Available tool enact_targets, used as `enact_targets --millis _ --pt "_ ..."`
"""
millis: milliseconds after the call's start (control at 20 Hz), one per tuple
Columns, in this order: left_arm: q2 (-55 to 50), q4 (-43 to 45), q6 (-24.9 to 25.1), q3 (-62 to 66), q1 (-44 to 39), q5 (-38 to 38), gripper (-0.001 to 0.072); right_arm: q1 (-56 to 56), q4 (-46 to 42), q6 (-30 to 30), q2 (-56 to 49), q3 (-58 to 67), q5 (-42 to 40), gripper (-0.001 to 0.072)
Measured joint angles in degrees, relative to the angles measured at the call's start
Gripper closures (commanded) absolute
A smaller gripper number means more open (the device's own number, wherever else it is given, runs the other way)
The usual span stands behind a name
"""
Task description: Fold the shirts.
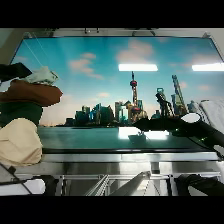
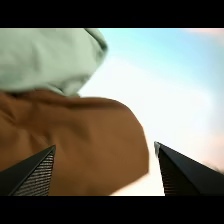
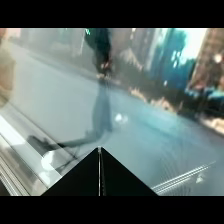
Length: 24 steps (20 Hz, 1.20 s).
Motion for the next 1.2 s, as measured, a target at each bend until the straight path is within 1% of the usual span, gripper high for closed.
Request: enact_targets --millis 200,300,450,500,550,600,650,800,900,1050,1200 --pt "-17.6 3.1 -0.5 17.3 -0.3 -1.3 -0.0013 0.1 2.8 0.0 0.0 0.0 -0.2 0.0690" --pt "-23.5 5.9 -0.6 21.7 -1.1 -1.6 -0.0013 0.1 3.5 0.0 0.0 0.0 -0.2 0.0690" --pt "-29.6 8.3 -1.0 24.7 -2.2 -1.7 0.0008 0.1 4.7 0.0 0.0 0.0 -0.6 0.0690" --pt "-30.9 8.7 -1.0 25.0 -2.5 -1.6 0.0120 0.1 5.3 0.0 0.0 0.0 -0.6 0.0690" --pt "-31.7 9.0 -1.0 25.0 -2.8 -1.4 0.0341 0.1 5.9 0.0 0.0 0.0 -0.6 0.0690" --pt "-32.4 9.4 -1.0 25.0 -3.1 -1.0 0.0615 0.1 6.4 0.0 0.0 0.0 -0.5 0.0690" --pt "-32.8 9.6 -1.0 25.0 -3.4 -1.0 0.0676 0.1 7.0 0.0 0.0 0.0 -0.3 0.0691" --pt "-32.1 8.7 -1.0 25.9 -4.6 -1.0 0.0676 0.1 8.1 0.0 0.0 0.0 0.6 0.0690" --pt "-29.1 4.3 -0.3 26.4 -5.2 0.3 0.0676 0.1 8.5 0.0 0.0 0.0 0.9 0.0690" --pt "-22.8 -7.0 1.4 26.7 -6.5 0.7 0.0676 0.1 8.8 0.0 0.0 0.0 1.2 0.0690" --pt "-15.3 -23.1 3.7 25.4 -8.5 -4.1 0.0676 -0.2 9.0 -0.7 0.0 0.0 1.4 0.0690"
